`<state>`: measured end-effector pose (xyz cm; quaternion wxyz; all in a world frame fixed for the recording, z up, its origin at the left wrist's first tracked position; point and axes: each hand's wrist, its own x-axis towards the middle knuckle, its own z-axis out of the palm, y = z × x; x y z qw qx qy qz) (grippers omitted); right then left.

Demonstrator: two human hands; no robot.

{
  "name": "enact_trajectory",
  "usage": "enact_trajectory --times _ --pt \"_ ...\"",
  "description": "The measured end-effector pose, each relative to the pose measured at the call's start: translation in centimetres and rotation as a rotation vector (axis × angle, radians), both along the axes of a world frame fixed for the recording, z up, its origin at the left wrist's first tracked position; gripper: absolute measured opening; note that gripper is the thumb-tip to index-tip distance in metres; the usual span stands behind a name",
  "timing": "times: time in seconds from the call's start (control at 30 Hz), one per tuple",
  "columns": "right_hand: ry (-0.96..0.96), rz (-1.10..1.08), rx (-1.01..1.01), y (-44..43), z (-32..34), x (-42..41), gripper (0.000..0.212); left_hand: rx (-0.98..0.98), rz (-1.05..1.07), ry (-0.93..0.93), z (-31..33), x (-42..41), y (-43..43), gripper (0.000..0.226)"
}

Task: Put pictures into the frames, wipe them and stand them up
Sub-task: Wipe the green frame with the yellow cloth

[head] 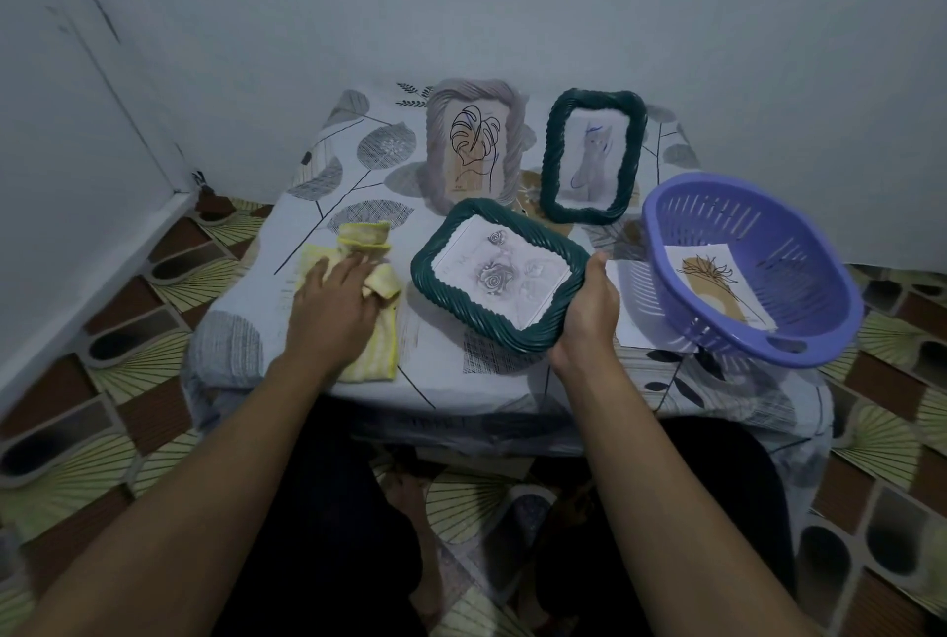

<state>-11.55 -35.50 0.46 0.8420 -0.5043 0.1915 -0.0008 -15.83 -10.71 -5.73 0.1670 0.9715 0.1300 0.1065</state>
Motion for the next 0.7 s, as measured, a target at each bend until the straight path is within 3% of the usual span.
enact_trajectory --times 0.17,0.3,0.4,0.5,0.57,0.7 --pt "0.003 0.007 0.023 0.5 0.2 -0.2 0.040 -0.031 0.120 -0.080 0.2 0.8 2.2 0.044" --pt "-0.003 0.004 0.057 0.9 0.6 -0.3 0.036 0.004 0.196 -0.043 1.0 0.8 1.3 0.041" --pt "-0.002 -0.021 0.058 0.8 0.7 -0.2 0.030 0.022 0.215 -0.060 1.9 0.7 -0.5 0.054" --pt "0.000 -0.052 0.033 0.7 0.8 -0.2 0.028 -0.021 0.102 -0.213 2.9 0.0 -2.6 0.071" --pt "-0.021 -0.071 0.017 0.7 0.9 -0.2 0.031 -0.243 -0.024 -0.277 3.2 0.0 -3.7 0.070" --pt "-0.106 -0.071 -0.055 0.5 0.8 -0.4 0.036 -1.143 0.095 -0.150 4.6 0.9 -5.9 0.044"
